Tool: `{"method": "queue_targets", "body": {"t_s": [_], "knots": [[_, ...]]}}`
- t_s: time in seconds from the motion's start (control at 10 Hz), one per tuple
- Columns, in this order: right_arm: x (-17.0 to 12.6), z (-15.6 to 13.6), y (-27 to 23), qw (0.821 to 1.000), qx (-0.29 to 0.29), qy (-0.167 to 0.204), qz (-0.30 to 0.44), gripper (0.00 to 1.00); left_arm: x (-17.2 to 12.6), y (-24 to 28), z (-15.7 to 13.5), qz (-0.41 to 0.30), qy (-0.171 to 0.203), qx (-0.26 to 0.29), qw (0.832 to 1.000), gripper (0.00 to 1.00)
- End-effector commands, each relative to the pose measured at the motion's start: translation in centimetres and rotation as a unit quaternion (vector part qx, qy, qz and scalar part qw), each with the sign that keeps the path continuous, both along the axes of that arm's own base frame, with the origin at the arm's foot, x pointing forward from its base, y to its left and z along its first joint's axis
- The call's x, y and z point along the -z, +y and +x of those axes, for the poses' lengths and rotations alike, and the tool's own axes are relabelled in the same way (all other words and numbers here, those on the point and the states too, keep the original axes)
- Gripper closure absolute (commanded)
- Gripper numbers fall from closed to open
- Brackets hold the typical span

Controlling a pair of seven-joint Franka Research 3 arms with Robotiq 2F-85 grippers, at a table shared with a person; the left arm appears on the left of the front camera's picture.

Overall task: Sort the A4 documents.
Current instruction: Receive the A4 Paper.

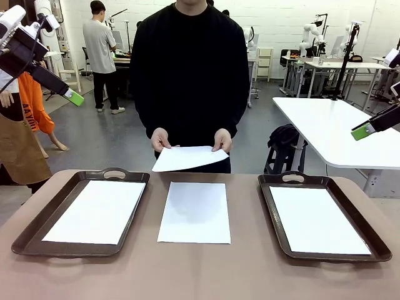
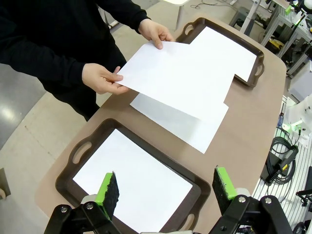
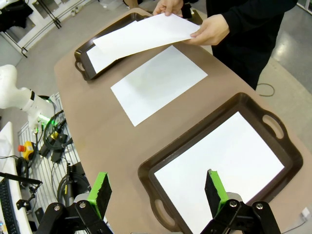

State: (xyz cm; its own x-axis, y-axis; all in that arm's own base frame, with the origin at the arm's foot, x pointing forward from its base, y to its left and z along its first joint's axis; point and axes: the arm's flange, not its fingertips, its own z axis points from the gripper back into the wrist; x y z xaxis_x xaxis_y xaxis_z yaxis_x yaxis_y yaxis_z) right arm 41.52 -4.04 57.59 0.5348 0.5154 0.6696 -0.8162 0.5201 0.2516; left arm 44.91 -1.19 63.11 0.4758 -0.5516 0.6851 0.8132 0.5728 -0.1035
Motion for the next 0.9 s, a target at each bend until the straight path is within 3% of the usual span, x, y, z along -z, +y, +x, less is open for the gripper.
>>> {"method": "queue_targets", "body": {"t_s": [0.0,0.8], "knots": [[0.04,-0.01,0.11,1.0,-0.003,0.0,0.002,0.0,-0.08,-0.02,-0.09,0.001,-0.001,0.0,1.0,0.0],[0.04,-0.01,0.11,1.0,-0.003,0.0,0.002,0.0,-0.08,-0.02,-0.09,0.001,-0.001,0.0,1.0,0.0]]}}
